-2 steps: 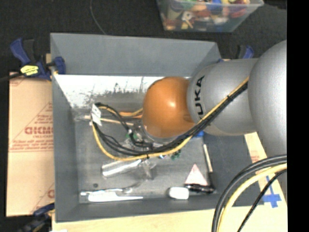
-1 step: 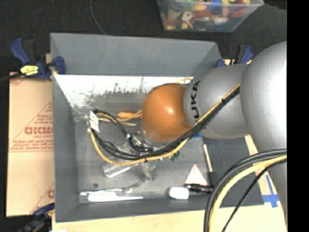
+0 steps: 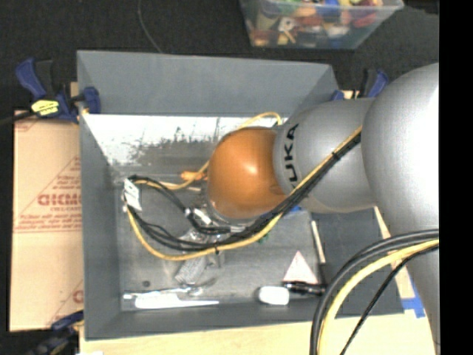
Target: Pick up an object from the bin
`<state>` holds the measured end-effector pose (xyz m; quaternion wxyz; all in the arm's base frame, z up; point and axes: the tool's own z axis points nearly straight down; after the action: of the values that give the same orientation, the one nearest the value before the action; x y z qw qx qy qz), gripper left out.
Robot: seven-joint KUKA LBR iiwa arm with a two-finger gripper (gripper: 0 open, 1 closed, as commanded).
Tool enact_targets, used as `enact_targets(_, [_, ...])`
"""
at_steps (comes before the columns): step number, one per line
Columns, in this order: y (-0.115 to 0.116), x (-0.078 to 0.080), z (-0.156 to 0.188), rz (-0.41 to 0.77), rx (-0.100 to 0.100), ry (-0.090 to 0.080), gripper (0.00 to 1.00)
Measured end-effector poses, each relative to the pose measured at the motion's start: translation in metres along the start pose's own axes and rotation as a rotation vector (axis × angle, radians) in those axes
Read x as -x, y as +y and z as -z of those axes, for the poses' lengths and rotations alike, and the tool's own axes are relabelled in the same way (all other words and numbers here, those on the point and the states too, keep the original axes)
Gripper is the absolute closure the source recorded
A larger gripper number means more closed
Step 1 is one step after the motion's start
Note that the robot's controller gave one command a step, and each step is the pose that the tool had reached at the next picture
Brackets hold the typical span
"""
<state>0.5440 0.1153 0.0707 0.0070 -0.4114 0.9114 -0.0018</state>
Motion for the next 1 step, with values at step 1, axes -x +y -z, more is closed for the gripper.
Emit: enact_targets(1, [0.0014,0.0017,0.0,0.013,0.0,-0.001,1.0])
